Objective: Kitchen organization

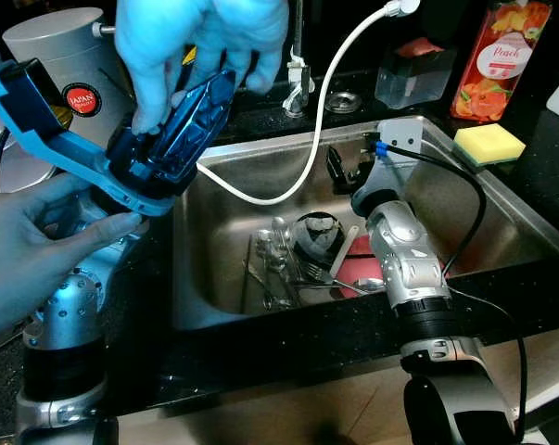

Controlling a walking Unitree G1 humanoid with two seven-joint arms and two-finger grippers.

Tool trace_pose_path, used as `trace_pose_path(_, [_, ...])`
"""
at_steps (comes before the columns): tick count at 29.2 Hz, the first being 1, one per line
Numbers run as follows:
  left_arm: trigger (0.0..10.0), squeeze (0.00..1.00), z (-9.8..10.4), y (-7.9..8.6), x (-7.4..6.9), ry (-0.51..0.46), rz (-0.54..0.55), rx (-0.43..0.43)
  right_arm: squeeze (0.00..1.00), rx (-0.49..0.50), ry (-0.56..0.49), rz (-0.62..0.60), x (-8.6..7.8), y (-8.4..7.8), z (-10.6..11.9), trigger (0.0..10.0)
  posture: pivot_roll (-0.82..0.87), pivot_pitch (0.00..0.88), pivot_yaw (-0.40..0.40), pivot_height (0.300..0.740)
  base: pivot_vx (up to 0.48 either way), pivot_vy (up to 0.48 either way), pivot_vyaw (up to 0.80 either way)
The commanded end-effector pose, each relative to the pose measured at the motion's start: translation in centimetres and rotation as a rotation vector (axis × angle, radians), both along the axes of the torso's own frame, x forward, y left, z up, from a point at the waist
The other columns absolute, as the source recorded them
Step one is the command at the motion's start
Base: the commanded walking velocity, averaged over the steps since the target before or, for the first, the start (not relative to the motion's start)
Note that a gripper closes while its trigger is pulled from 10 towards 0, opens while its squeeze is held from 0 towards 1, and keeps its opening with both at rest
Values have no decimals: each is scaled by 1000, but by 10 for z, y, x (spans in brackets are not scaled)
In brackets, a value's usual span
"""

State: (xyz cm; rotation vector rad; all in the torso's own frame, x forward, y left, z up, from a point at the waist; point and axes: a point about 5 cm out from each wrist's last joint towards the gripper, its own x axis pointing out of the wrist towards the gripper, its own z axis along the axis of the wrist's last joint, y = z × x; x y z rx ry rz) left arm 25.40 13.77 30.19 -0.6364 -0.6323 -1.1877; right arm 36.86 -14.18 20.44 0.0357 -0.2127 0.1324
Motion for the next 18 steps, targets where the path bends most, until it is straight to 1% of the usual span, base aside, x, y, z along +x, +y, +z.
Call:
trace_pose_path(1, [10000, 0, 0, -1, 1, -1, -4, -4, 0, 17, -25, 15, 0, 4, 6, 10000, -82, 0, 88, 740, 0, 0, 0])
trace_pose_path(9, [10000, 0, 0, -1, 1, 0, 0, -2, 0, 15, -14, 12, 0, 4, -1, 10000, -80, 0, 87, 740, 0, 0, 0])
trace_pose_path(18, [10000, 0, -1, -1, 0, 1, 0, 1, 0, 21, -24, 6, 0, 3, 1, 10000, -82, 0, 89, 740, 0, 0, 0])
